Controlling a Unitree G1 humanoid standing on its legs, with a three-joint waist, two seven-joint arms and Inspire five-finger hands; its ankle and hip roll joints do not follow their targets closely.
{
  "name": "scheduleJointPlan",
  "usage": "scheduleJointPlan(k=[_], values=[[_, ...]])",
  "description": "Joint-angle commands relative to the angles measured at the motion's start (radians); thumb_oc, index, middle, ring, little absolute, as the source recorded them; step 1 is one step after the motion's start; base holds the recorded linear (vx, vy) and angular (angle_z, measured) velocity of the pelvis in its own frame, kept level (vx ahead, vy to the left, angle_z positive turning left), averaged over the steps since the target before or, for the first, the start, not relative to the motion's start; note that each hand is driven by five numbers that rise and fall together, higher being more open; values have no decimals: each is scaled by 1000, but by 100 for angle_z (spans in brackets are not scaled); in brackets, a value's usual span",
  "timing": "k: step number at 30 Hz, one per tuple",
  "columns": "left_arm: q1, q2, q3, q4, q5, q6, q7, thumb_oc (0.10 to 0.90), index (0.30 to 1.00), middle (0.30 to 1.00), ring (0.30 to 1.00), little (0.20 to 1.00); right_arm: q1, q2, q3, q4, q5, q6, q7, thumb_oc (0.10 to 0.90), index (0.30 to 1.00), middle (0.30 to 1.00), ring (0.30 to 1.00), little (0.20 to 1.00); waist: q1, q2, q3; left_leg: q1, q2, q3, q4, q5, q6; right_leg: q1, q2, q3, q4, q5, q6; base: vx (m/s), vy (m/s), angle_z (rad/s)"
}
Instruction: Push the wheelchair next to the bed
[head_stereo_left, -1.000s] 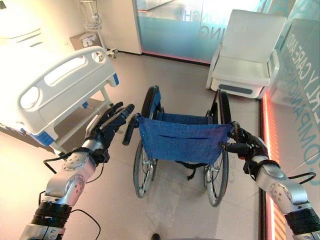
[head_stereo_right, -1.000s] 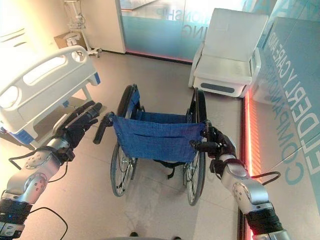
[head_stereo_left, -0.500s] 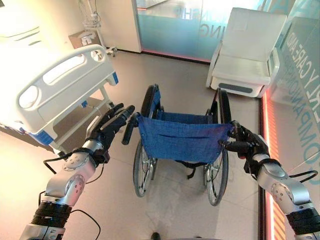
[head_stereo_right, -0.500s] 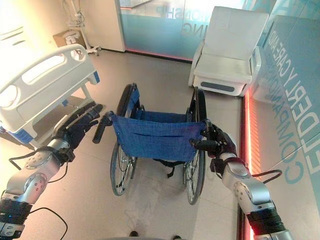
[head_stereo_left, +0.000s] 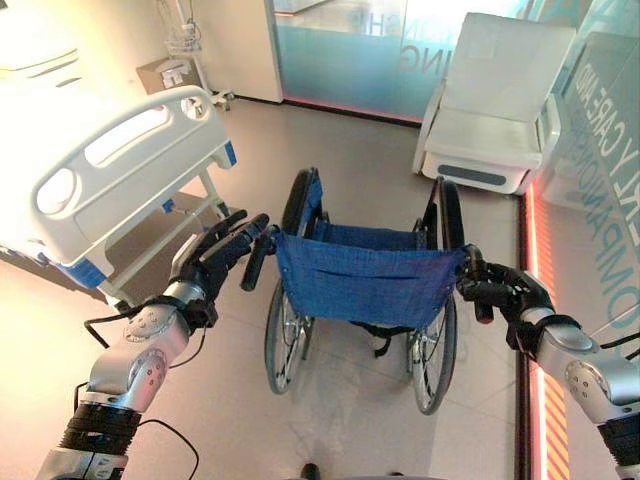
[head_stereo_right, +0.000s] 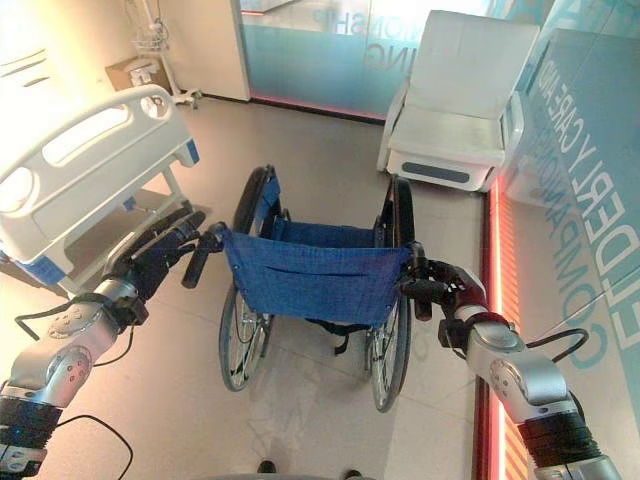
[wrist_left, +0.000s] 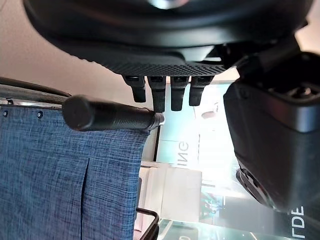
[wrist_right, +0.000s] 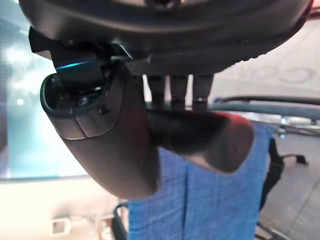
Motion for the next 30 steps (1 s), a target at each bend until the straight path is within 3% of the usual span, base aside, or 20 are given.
scheduleJointPlan(k=[1, 5, 7, 13, 30], values=[[-87, 87, 45, -9, -70, -15, -58, 800, 900, 900, 900, 900, -197, -34, 4, -145, 31, -84, 97, 400, 300, 300, 300, 300, 34, -15, -49, 36, -45, 60, 10, -96, -1, -17, 12, -38, 1, 17, 16, 0, 0, 0], [-87, 87, 45, -9, -70, -15, -58, 800, 900, 900, 900, 900, -197, -34, 4, -145, 31, -84, 97, 400, 300, 300, 300, 300, 34, -15, -49, 36, -45, 60, 10, -96, -1, -17, 12, -38, 1, 17, 16, 0, 0, 0], [-102, 117, 21, -30, -149, 58, -145, 800, 900, 900, 900, 900, -189, -33, 21, -141, 39, -77, 93, 400, 300, 300, 300, 300, 34, -4, -47, 41, -43, 66, 10, -95, -2, -15, 12, -42, 1, 17, 17, 0, 0, 0], [-144, 134, -42, -26, -162, 127, -184, 800, 900, 900, 900, 900, -218, -34, 53, -127, 55, -77, 71, 400, 300, 300, 300, 300, 29, 3, -46, 43, -43, 69, 10, -95, -3, -15, 14, -41, 1, 17, 17, 0, 0, 0], [-250, 148, -193, -17, -196, 186, -227, 800, 900, 900, 900, 900, -259, -39, 137, -107, 95, -81, 43, 400, 300, 300, 300, 300, 7, 7, -52, 47, -41, 78, 10, -93, -3, -15, 22, -24, 1, 18, 14, 0, 0, 0]])
